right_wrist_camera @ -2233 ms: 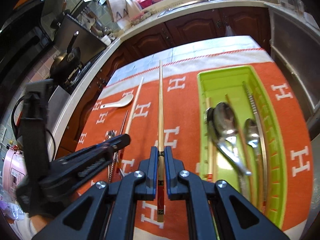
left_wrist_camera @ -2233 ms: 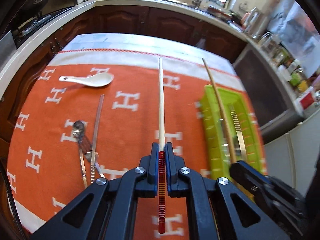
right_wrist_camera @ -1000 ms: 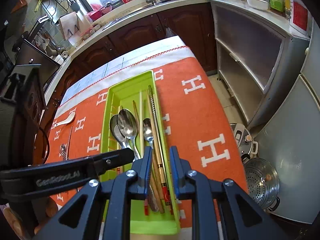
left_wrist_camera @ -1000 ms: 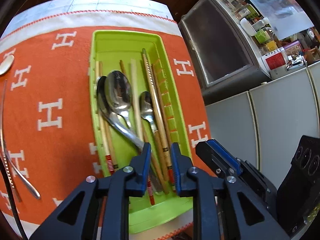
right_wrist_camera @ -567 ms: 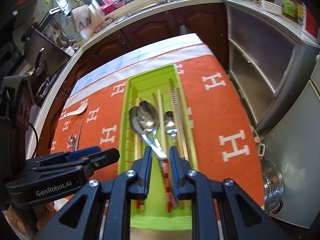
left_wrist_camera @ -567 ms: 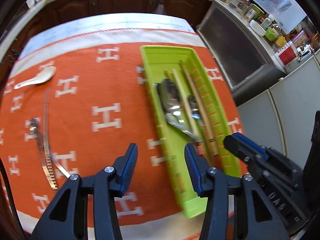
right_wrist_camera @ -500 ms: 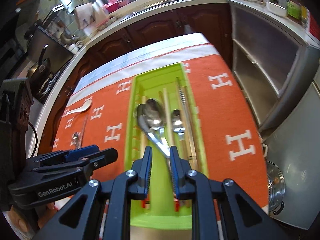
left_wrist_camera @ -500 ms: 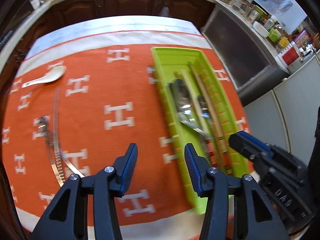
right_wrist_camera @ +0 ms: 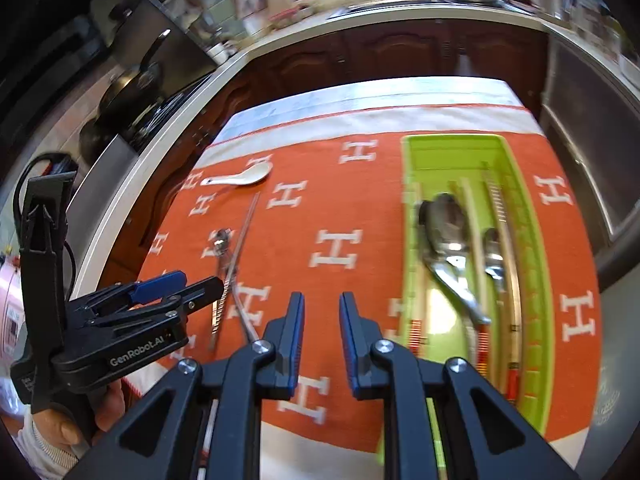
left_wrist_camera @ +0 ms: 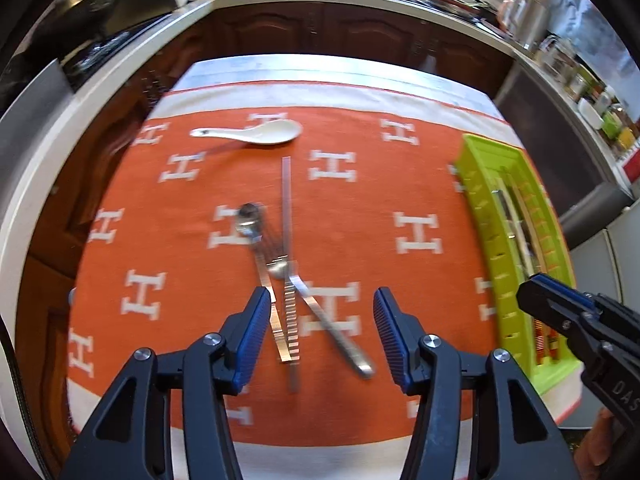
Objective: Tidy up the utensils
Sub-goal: 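Move both grippers back over the cloth and grasp the twisted steel chopstick with the right gripper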
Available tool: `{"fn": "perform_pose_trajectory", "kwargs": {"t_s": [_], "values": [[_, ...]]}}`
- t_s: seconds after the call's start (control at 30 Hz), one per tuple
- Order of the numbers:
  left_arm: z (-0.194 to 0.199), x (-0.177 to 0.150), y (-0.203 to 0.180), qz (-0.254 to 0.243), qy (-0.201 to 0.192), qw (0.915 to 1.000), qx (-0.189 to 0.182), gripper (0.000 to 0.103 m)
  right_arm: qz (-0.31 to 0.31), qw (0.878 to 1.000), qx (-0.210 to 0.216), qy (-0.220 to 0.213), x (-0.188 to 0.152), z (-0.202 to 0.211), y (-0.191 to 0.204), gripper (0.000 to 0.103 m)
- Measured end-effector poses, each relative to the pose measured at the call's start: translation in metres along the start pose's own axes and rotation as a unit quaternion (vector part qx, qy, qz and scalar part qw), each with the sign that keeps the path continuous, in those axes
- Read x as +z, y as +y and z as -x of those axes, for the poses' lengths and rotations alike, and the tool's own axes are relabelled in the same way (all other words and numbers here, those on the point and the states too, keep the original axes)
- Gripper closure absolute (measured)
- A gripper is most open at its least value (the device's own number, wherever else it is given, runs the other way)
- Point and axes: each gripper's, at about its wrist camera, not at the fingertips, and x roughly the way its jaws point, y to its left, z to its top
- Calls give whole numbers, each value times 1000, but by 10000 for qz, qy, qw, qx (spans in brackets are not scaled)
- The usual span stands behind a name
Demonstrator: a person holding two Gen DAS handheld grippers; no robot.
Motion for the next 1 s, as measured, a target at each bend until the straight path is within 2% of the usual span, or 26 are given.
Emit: {"fn": "perform_pose_trajectory", "kwargs": {"t_s": [0.27, 0.6, 0.87, 1.0], "values": [[-10, -15, 44, 282, -52, 9993, 243, 50, 494, 9982, 188, 279, 5, -32, 43, 85], [-21, -32, 89, 652, 46, 9974, 294, 49, 518, 9954, 538, 597, 3, -77, 76, 85], [-30, -42, 109, 817, 168, 9963, 224, 49, 258, 9928, 639, 978, -6, -111, 84, 85], [-31, -44, 115, 849, 165, 9960, 201, 49, 194, 9926, 601, 1035, -5, -123, 90, 85]]}}
